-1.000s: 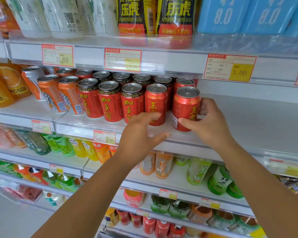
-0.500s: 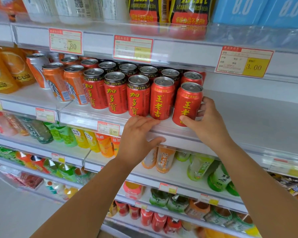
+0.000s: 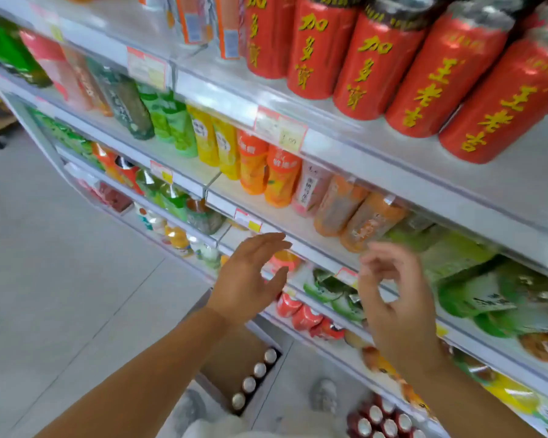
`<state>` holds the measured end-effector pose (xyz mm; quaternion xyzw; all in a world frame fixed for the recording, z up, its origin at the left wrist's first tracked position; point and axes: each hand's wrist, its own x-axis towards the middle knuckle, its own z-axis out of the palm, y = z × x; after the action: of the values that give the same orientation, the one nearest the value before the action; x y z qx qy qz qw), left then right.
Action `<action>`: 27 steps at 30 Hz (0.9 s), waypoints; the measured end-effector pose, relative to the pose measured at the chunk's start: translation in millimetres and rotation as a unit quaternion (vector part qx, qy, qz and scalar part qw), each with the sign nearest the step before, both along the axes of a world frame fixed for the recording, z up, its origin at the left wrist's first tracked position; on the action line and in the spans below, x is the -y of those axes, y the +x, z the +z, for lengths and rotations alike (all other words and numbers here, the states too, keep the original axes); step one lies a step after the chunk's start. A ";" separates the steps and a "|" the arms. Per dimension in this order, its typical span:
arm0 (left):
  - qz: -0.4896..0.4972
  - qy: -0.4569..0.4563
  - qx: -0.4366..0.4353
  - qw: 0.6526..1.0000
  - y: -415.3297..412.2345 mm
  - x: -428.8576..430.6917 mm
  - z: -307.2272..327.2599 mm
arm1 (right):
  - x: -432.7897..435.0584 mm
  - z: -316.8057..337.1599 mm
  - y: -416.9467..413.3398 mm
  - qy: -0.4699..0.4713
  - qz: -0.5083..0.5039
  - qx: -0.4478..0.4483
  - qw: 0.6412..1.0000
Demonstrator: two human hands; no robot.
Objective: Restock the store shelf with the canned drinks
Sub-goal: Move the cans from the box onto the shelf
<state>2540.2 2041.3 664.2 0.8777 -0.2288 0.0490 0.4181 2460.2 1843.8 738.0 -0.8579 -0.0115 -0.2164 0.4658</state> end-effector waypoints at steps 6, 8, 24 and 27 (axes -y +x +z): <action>0.103 0.132 -0.368 0.915 -56.7 -66.0 -130.3 | -39.5 -190.4 -5.5 -0.099 0.143 -0.373 0.911; 0.141 0.142 -0.432 0.879 -79.1 -80.3 -189.7 | -43.8 -259.6 -7.2 -0.128 0.160 -0.441 0.874; 0.177 0.120 -0.609 0.764 -146.3 -51.0 -673.4 | -71.8 -741.4 12.5 -0.312 0.309 -0.498 0.748; 0.165 0.103 -0.613 0.766 -159.7 -35.2 -721.3 | -66.5 -791.0 11.3 -0.393 0.363 -0.466 0.705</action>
<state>2380.5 2076.5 -57.1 0.7832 0.2205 -0.4547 0.3623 2471.4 1910.3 -53.0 -0.8843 -0.1874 0.4211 0.0752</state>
